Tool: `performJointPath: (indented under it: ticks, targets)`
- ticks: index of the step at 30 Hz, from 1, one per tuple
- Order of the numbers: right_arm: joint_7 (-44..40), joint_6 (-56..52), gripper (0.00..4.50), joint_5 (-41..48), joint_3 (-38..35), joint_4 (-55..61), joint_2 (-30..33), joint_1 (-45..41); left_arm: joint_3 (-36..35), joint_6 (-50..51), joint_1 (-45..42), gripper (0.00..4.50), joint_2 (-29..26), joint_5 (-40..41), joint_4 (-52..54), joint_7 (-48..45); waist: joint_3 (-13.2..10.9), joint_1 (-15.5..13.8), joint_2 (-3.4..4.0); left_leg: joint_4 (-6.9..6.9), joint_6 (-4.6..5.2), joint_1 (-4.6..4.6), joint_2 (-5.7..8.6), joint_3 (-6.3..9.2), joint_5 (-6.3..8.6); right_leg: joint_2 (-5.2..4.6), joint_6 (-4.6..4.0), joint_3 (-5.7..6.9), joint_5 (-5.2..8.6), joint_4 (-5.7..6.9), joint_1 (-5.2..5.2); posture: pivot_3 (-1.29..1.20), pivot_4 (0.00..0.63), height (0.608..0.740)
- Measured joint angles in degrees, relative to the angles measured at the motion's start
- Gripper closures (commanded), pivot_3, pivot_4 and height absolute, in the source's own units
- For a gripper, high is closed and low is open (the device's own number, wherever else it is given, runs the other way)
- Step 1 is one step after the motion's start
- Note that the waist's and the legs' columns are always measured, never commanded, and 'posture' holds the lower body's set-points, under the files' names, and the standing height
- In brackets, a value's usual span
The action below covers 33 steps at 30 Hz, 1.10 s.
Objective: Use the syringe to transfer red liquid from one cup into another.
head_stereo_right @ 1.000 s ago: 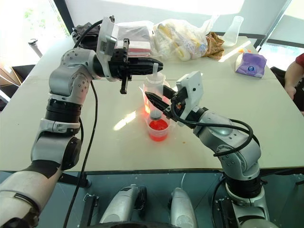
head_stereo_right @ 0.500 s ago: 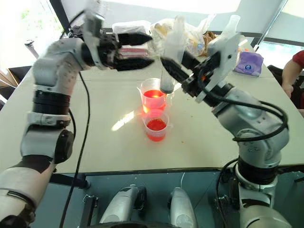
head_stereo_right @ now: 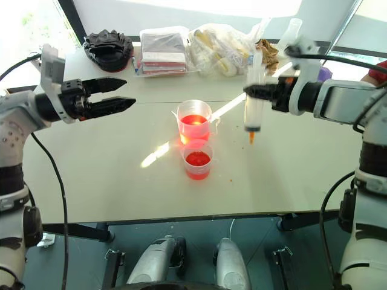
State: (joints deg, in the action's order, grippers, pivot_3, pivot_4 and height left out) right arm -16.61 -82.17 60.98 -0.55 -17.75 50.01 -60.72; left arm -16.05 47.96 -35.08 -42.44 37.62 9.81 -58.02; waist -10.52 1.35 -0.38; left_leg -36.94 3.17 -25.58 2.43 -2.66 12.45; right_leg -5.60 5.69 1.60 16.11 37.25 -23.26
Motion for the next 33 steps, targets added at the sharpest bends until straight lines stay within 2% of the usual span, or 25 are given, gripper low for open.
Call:
performJointPath:
  ticks: [2,5,7,8,11,16,20,24,26,28,30,33]
  targets:
    - [-4.0,-2.4,2.99,-5.1,4.2,-9.1,-1.6,-4.7,-0.3,0.2,4.5,0.29,1.1,0.7,3.3,2.3,0.0,0.0,0.02,0.07,-0.01,-0.08,0.0,-0.02,-0.01,0.02,0.16,-0.01,-0.09,-0.02,-0.11,0.0,0.15,0.74]
    - [-12.1,-0.5,2.99,-13.1,11.5,-18.2,-3.7,-9.1,-1.0,0.1,8.4,0.29,2.5,1.4,7.0,5.7,0.0,-0.4,0.03,0.06,-0.08,-0.28,0.0,-0.02,-0.03,0.02,0.19,0.04,-0.1,-0.03,-0.24,0.0,0.15,0.74]
    - [-17.5,3.0,2.02,-19.0,16.5,-23.8,-6.0,-11.4,-1.5,0.0,10.6,0.25,4.4,2.2,9.1,8.0,0.0,-0.4,0.03,0.03,-0.08,-0.3,0.0,-0.06,-0.01,0.01,0.19,0.03,-0.11,-0.07,-0.22,0.0,0.15,0.74]
    - [-20.1,4.9,1.69,-21.9,18.6,-26.9,-7.5,-12.2,-1.5,0.0,11.6,0.25,5.2,2.8,9.7,9.0,0.0,-0.4,0.03,-0.02,-0.1,-0.34,0.01,-0.06,-0.01,0.02,0.19,0.04,-0.11,-0.07,-0.22,0.0,0.15,0.74]
    - [-26.9,10.1,0.15,-29.7,22.7,-35.1,-11.0,-13.9,-1.7,-0.1,14.0,0.25,6.2,3.5,11.6,11.6,0.0,-0.6,0.03,-0.05,-0.3,-0.37,0.03,-0.07,-0.11,0.02,0.2,0.04,-0.11,-0.06,-0.25,0.0,0.15,0.74]
    - [-33.1,17.6,0.07,-39.7,23.9,-44.5,-13.3,-14.8,-1.9,-1.0,15.5,0.25,6.5,4.5,13.2,14.5,0.0,-0.5,0.03,-0.04,-0.45,-0.37,0.05,-0.07,-0.07,0.03,0.2,0.05,-0.12,-0.04,-0.27,0.0,0.15,0.74]
    - [-36.1,21.4,0.07,-44.3,22.6,-46.0,-12.6,-15.4,-2.9,-1.1,17.1,0.25,5.8,5.3,13.6,15.6,0.0,-0.2,0.04,0.0,-0.52,-0.37,0.05,-0.08,-0.09,0.05,0.2,0.04,-0.12,-0.01,-0.33,0.0,0.15,0.74]
    - [-38.8,27.1,0.07,-44.0,15.4,-34.6,-7.2,-12.5,-4.3,-1.1,18.8,0.25,4.6,6.3,13.9,16.7,-0.1,-0.5,0.13,0.03,-0.54,-0.39,0.04,-0.07,-0.09,0.05,0.21,0.04,-0.12,-0.01,-0.36,0.0,0.15,0.74]
    - [-37.7,29.0,0.07,-40.3,6.0,-22.6,-5.3,-6.8,-5.1,-1.1,19.4,0.25,4.3,7.0,14.0,17.2,0.0,-0.7,0.08,0.06,-0.55,-0.38,0.04,-0.01,-0.08,0.04,0.21,0.1,-0.12,-0.06,-0.3,0.0,0.15,0.74]
    - [-36.2,28.8,0.07,-35.8,-2.5,-10.3,-5.0,0.4,-5.5,-1.0,19.8,0.25,4.2,8.1,14.1,17.5,0.0,-0.8,0.07,0.06,-0.54,-0.37,0.04,0.0,-0.08,0.03,0.21,0.11,-0.12,-0.06,-0.25,0.0,0.15,0.74]
    - [-34.3,28.6,0.07,-31.4,-10.9,5.2,-5.3,11.6,-5.5,-0.9,20.2,0.25,4.0,8.7,14.3,18.0,0.0,-1.3,0.04,0.03,-0.49,-0.36,0.04,0.06,-0.05,0.03,0.21,0.15,-0.12,-0.06,-0.2,0.0,0.15,0.74]
    - [-30.1,28.8,0.07,-28.4,-17.9,20.1,-7.9,25.2,-5.5,-0.6,21.0,0.25,3.7,9.4,14.2,18.8,0.0,-1.7,0.05,-0.03,-0.24,-0.34,0.04,0.03,0.09,0.02,0.23,0.11,-0.13,-0.03,-0.18,0.0,0.15,0.74]
